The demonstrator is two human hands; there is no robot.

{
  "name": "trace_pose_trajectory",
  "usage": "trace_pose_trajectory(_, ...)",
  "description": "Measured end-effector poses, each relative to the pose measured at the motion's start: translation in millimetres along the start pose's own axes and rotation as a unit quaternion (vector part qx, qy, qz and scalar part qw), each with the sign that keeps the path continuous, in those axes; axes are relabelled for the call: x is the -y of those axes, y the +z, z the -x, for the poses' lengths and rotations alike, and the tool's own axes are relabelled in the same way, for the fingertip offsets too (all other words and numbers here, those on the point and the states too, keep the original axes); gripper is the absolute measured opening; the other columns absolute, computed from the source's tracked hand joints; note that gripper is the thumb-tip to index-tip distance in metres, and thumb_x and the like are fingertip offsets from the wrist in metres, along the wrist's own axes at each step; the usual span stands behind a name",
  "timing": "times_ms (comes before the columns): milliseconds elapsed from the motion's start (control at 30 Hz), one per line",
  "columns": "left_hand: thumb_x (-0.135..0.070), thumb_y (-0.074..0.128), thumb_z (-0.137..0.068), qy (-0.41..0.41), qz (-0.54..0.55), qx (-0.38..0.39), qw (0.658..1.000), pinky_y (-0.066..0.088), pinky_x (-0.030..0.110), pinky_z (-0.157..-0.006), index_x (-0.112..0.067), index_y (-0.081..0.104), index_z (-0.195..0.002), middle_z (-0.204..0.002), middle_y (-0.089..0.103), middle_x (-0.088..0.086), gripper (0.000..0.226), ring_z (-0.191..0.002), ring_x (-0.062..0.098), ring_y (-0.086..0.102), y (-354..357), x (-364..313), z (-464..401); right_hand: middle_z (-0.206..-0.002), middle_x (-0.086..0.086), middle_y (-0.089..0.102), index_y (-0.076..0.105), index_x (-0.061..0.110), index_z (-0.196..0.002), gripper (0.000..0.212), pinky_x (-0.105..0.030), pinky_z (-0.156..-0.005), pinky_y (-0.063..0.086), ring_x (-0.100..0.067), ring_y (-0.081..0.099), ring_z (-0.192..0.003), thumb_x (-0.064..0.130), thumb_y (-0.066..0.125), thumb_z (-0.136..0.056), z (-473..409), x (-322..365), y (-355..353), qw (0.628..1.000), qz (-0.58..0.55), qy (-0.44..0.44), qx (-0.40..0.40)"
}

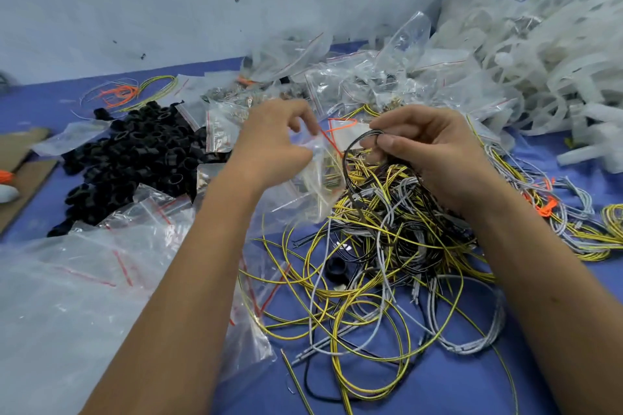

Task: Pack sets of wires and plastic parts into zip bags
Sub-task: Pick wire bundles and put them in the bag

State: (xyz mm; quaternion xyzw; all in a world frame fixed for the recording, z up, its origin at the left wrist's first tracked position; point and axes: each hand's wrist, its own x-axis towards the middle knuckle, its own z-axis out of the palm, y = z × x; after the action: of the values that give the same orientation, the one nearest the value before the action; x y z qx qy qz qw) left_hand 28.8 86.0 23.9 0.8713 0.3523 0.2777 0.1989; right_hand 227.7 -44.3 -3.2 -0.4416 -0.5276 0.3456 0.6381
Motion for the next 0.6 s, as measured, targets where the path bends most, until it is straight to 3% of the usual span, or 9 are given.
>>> trace_pose_trajectory(100, 0.007, 0.066, -0.074, 0.063, 0.023, 0.095, 0.993, 0.039, 0.038, -0.101, -0.042, 0.068, -0.109, -0.119, 0.055, 0.007, 0.060, -0.119, 0.027, 0.046, 10, -12, 2, -0.086, -0.008, 0.079, 0.078, 0.011, -0.099, 0.022, -0.026, -0.079, 0.058, -0.017, 0.073, -0.078, -0.007, 0.072, -0.087, -1, 0, 2, 0.999, 0.049, -0.023, 0.004)
trace_pose_trajectory(167, 0.005, 0.073, -0.078, 0.084, 0.045, 0.147, 0.985, 0.036, 0.042, -0.112, -0.042, 0.069, -0.109, -0.126, 0.054, 0.002, 0.057, -0.128, 0.030, 0.042, 18, -17, 6, -0.084, -0.002, 0.078, 0.081, 0.020, -0.095, 0.026, -0.025, -0.079, 0.057, -0.014, 0.071, -0.078, -0.004, 0.074, -0.086, -1, 0, 4, 0.998, 0.057, -0.035, 0.007)
trace_pose_trajectory(267, -0.015, 0.086, -0.080, 0.082, 0.071, 0.184, 0.977, 0.039, 0.044, -0.112, -0.052, 0.068, -0.086, -0.121, 0.058, -0.002, 0.041, -0.126, 0.027, 0.046, 26, -18, 8, -0.077, 0.000, 0.074, 0.082, 0.025, -0.094, 0.026, -0.025, -0.071, 0.055, -0.014, 0.066, -0.070, 0.000, 0.075, -0.087, -1, -1, 4, 0.998, 0.052, -0.040, -0.016)
trace_pose_trajectory(400, -0.009, 0.086, -0.080, 0.045, 0.121, 0.187, 0.974, 0.048, 0.042, -0.101, -0.018, 0.082, -0.087, -0.113, 0.066, 0.010, 0.012, -0.107, 0.023, 0.064, 30, -13, 4, -0.074, -0.002, 0.073, 0.080, 0.017, -0.092, 0.013, -0.024, -0.063, 0.051, -0.017, 0.063, -0.066, 0.006, 0.080, -0.085, -2, -1, 3, 0.995, 0.051, -0.041, -0.075)
trace_pose_trajectory(500, -0.004, 0.084, -0.079, 0.031, 0.103, 0.210, 0.972, 0.048, 0.032, -0.089, -0.020, 0.080, -0.083, -0.109, 0.068, 0.006, 0.017, -0.100, 0.017, 0.066, 26, -8, 4, -0.077, 0.005, 0.074, 0.078, 0.021, -0.087, 0.020, -0.020, -0.070, 0.053, -0.010, 0.066, -0.072, 0.001, 0.078, -0.085, -4, 0, 3, 0.992, 0.025, -0.061, -0.112)
trace_pose_trajectory(600, 0.004, 0.070, -0.086, 0.004, 0.133, 0.165, 0.977, 0.051, 0.035, -0.089, -0.023, 0.080, -0.090, -0.112, 0.070, 0.005, 0.029, -0.101, 0.022, 0.067, 23, -10, 5, -0.075, 0.005, 0.071, 0.076, 0.021, -0.089, 0.020, -0.034, -0.067, 0.049, -0.018, 0.060, -0.072, 0.002, 0.077, -0.087, -6, -3, 0, 0.988, 0.092, -0.064, -0.106)
